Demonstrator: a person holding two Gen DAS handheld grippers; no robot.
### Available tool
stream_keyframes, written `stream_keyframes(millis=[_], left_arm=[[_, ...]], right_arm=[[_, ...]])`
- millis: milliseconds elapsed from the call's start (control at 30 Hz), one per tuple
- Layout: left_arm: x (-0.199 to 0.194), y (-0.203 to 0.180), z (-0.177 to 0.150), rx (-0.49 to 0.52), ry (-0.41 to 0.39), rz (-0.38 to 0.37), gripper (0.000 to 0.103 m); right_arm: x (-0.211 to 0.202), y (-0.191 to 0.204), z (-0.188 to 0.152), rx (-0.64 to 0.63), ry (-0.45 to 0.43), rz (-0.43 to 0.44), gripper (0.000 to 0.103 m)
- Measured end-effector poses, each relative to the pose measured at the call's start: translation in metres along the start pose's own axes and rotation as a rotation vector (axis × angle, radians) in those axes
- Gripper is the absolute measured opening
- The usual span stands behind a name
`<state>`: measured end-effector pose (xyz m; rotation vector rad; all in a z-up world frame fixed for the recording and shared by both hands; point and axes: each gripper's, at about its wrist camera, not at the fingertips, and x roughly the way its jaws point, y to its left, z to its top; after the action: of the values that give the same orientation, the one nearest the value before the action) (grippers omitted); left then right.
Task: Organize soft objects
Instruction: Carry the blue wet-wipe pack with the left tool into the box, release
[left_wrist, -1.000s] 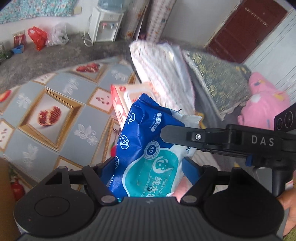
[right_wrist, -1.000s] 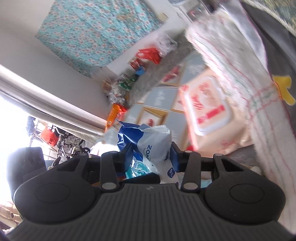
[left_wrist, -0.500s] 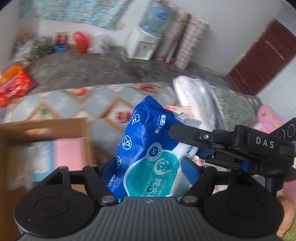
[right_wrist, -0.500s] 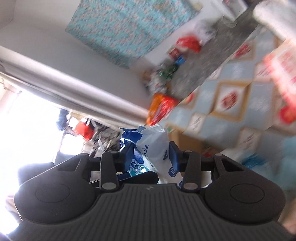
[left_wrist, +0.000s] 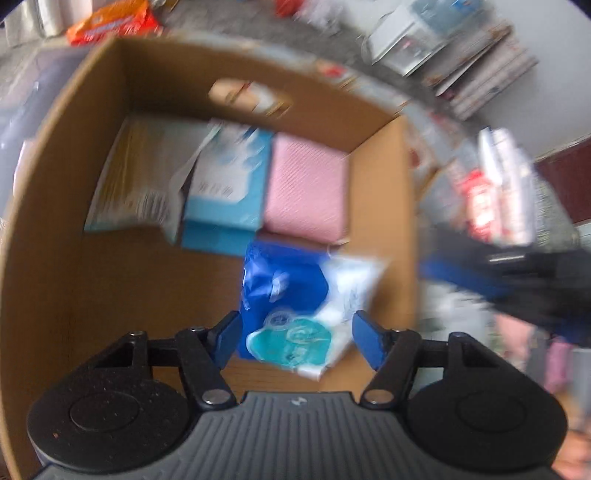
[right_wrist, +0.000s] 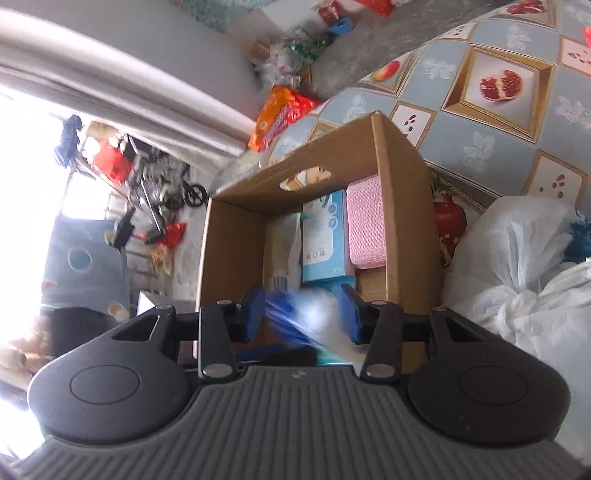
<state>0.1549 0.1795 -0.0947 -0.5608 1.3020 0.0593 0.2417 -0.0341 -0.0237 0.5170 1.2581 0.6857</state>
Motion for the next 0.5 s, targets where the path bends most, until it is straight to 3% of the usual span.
stream_keyframes(millis=[133,367,500], left_arm=[[0.026,0.01,0.0,-0.011,0.06,0.033,0.061],[0.036,0.017,0.01,-0.032,0.023,0.037,0.063],[0.048,0.015,0.021,-0.051,-0.026,0.053,0.057]], right_arm=[[-0.016,-0.007,-0.004,0.015,-0.032,-0.032,0.044],[-0.02,-0.033,-0.006,0.071,-0.059,-0.056,0.044],[-0.015,-0.038,-0.011,0.1,-0.065,-0.053,0.046]])
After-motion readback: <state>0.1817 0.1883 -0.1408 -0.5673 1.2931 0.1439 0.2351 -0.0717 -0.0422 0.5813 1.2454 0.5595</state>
